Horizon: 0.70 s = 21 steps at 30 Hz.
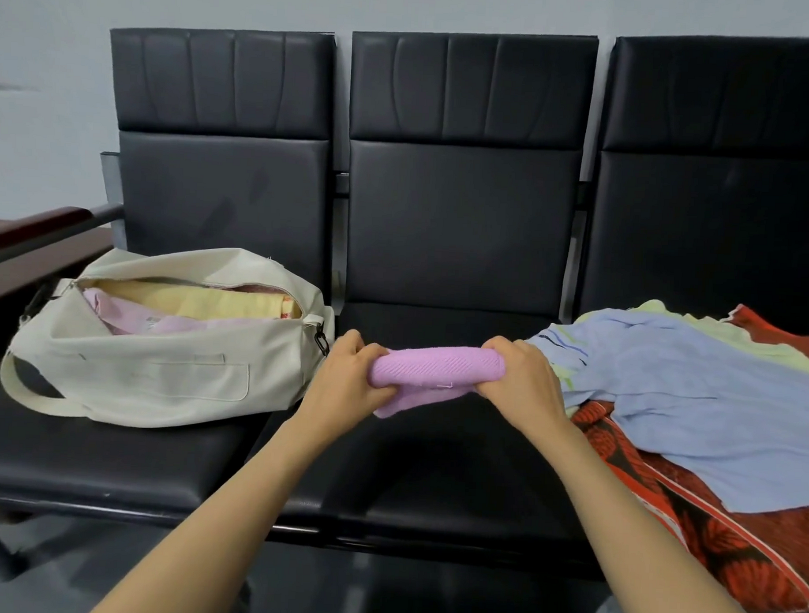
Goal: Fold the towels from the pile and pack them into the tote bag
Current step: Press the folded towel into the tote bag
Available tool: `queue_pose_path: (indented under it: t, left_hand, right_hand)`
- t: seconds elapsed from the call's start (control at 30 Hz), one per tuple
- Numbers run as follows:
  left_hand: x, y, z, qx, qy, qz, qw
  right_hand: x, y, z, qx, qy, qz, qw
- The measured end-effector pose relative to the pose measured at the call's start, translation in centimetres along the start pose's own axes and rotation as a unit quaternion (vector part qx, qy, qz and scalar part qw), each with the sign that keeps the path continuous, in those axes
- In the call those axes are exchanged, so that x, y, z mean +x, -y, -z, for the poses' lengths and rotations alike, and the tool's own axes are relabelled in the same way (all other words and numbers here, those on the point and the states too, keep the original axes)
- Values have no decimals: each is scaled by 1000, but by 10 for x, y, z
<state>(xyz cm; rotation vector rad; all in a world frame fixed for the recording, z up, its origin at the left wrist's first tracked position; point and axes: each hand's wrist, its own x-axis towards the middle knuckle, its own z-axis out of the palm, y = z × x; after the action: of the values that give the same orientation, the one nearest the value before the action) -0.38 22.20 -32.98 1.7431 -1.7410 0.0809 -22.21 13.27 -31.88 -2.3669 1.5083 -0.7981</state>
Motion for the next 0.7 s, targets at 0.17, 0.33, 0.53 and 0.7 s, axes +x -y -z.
queue_pose_path:
  t: [0.17,0.33,0.53,0.7]
  left_hand:
    - [0,4,9,-337,44,144,929]
    - [-2,7,6,-391,45,180,901]
    - [1,17,24,-400,54,207,891]
    - [12,48,52,-353,44,237,904]
  right_hand:
    - [5,-7,5,314,77,-77,943]
    - [0,7,-4,431,116,-67,892]
    - [4,18,-17,325,116,-66,936]
    - [25,52,-35,386,164,-90,903]
